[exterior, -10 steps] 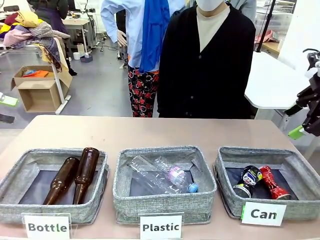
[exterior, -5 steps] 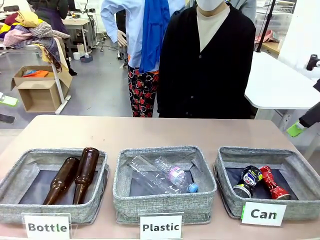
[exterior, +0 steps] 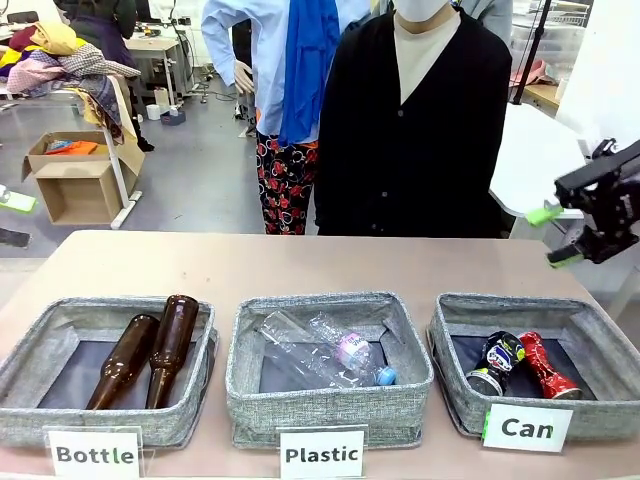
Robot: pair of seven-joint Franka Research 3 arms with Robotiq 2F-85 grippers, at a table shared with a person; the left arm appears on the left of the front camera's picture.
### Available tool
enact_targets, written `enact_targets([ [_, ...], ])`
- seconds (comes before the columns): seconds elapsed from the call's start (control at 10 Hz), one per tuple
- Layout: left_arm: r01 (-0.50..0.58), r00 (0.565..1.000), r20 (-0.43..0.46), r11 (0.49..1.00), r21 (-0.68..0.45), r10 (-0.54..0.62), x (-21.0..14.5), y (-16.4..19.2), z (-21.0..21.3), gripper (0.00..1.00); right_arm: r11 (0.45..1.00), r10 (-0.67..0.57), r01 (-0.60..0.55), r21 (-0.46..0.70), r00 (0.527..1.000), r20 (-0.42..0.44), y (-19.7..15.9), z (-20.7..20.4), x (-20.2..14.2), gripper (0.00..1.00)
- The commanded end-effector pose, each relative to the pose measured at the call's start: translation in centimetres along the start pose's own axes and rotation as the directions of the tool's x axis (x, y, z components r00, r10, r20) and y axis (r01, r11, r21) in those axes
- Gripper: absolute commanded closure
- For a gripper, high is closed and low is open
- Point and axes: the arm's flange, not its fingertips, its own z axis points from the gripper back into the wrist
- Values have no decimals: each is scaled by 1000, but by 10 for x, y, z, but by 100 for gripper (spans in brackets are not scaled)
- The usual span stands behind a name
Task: Sort the can waste into the basket.
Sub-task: Pick up the can waste from the table and place it in the right Fabric basket.
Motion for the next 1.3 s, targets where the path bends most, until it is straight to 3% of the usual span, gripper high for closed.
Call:
enact_targets([
  [0.0, 20, 1000, -2, 1000, -3, -20, -2, -1, 1, 0, 973, -68, 38, 227, 990, 127, 2, 6, 3, 0],
  [0.2, 20, 1000, -2, 1000, -3, -20, -2, -1, 1, 0, 946, 26, -100, 307, 971, 237, -5, 7, 1, 0],
  [0.3, 20, 1000, -2, 1000, -3, -20, -2, -1, 1, 0, 962, 24, -91, 256, 968, 251, -5, 6, 1, 0],
  [0.4, 20, 1000, -2, 1000, -3, -20, -2, -1, 1, 0, 958, -64, 14, 287, 984, 166, -1, 16, 8, 0],
  [1.2, 20, 1000, -2, 1000, -3, -20, -2, -1, 1, 0, 958, -64, 14, 287, 984, 166, -1, 16, 8, 0],
])
